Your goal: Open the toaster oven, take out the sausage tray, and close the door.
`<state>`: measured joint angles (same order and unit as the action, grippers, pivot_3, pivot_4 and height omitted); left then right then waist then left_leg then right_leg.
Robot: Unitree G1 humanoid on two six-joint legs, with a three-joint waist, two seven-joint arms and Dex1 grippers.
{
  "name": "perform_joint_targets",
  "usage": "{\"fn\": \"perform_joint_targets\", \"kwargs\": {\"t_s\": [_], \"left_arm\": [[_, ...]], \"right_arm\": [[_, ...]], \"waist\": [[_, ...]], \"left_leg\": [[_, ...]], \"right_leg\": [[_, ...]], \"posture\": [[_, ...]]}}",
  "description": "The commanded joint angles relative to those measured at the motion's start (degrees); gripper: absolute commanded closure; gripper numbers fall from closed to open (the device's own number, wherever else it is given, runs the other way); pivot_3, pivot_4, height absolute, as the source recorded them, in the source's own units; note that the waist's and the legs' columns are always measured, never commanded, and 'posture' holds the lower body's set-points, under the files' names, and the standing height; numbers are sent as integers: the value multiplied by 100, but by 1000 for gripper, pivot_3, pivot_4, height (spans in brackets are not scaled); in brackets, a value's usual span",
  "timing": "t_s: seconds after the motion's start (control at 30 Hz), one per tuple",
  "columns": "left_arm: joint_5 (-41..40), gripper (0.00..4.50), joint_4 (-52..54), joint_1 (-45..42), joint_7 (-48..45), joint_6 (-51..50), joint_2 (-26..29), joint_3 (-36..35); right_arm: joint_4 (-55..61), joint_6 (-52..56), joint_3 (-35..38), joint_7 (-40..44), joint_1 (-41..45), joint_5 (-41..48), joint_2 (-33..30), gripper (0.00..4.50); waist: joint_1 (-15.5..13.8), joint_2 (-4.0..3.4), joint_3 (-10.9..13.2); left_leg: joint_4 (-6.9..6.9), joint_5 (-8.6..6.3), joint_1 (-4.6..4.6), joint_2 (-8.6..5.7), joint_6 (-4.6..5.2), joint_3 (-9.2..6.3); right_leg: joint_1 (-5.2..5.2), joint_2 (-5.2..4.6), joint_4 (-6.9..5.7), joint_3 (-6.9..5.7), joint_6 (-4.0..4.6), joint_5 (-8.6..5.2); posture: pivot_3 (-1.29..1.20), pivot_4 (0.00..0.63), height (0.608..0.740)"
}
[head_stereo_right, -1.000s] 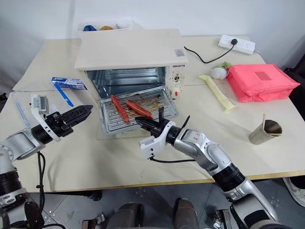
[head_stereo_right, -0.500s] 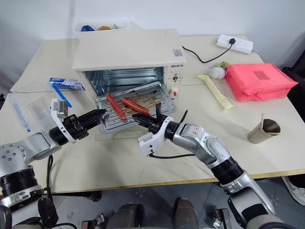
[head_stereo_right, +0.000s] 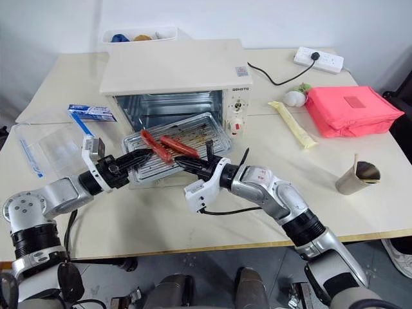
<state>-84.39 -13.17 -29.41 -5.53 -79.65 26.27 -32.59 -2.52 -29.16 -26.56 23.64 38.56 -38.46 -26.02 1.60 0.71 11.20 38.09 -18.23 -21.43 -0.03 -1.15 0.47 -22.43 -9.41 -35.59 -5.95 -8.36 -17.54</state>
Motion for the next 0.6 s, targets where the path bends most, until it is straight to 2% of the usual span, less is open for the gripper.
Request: {"fn": "perform_joint_targets", "kwargs": {"t_s": [0.03,0.1,0.33,0.43,0.6], "left_arm": [[-667,4050,4,68,344,40,-48,-65],[-1106,4500,67,213,652,204,-108,-79],[-2617,4500,779,1147,1454,1145,-176,-26],[-2854,4500,1184,1605,1498,1455,-245,-152],[-2861,4500,2033,2504,1169,1748,-618,-788]], "right_arm": [[171,-58,158,268,61,647,49,4195],[186,-79,225,387,41,854,13,3616],[199,-420,517,738,-114,1687,-428,1195],[260,-550,640,1130,-345,2414,-725,208],[367,-28,1116,1921,-1026,3789,-1260,208]], "waist": [[2,0,0],[2,0,0],[-1,1,0],[-7,1,-1],[-25,1,-1]], "left_leg": [[0,0,0,0,0,-1],[-1,0,0,1,0,-2],[-3,0,6,3,0,-5],[-5,-1,7,2,0,-6],[-2,-2,12,1,3,4]], "right_leg": [[0,0,0,0,0,0],[0,0,0,0,0,0],[0,-1,0,7,0,0],[2,-3,6,9,0,0],[27,-3,32,5,0,0]], "posture": [[0,150,740],[0,150,740],[0,150,740],[0,150,740],[0,150,740]]}}
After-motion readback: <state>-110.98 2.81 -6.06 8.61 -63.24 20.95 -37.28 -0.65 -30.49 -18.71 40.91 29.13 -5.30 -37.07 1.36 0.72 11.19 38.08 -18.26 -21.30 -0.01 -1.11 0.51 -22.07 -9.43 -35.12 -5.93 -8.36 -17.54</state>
